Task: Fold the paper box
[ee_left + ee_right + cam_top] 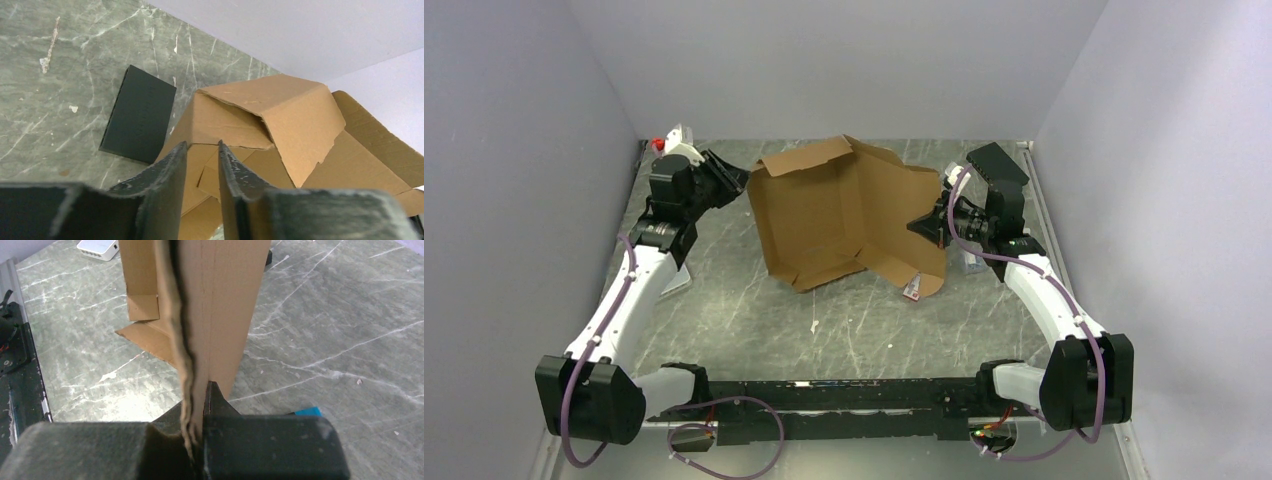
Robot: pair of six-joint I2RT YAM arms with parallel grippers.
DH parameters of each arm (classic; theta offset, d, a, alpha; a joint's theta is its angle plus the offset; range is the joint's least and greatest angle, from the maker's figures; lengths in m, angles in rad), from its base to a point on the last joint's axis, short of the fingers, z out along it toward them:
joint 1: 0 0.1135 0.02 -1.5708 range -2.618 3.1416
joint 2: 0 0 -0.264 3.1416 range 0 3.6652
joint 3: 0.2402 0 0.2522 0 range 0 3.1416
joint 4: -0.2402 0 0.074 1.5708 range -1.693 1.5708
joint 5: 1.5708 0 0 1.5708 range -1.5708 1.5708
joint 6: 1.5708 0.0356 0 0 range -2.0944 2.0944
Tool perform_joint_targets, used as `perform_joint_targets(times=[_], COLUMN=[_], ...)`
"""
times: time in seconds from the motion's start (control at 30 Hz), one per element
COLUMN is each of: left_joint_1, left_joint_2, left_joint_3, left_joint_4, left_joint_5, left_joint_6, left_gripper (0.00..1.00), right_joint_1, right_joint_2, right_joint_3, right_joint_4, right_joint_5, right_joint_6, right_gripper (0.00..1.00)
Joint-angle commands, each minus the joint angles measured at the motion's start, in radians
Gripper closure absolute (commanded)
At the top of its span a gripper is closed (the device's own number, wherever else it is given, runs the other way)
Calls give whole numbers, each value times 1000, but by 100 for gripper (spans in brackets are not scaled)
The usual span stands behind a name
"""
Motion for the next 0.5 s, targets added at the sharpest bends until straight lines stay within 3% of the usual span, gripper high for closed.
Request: perform_joint_targets(times=[0.0,0.3,0.47], left_joint_1=[-6,4,46], left_joint_2=[-21,-16,-85], left_joint_3=[4,-30,-86], left_joint_4=[42,150,186], left_joint_5=[27,110,179], left_joint_6=[-23,-101,-17], left_gripper=[61,57,45], right_joint_1=[9,9,7], right_joint_2=[-14,-13,-10], right_joint_3=[-1,0,5], right_joint_4=[15,10,6], right_joint_5=[-43,-36,-31], right_joint_6=[5,5,8], right_gripper=[100,100,100])
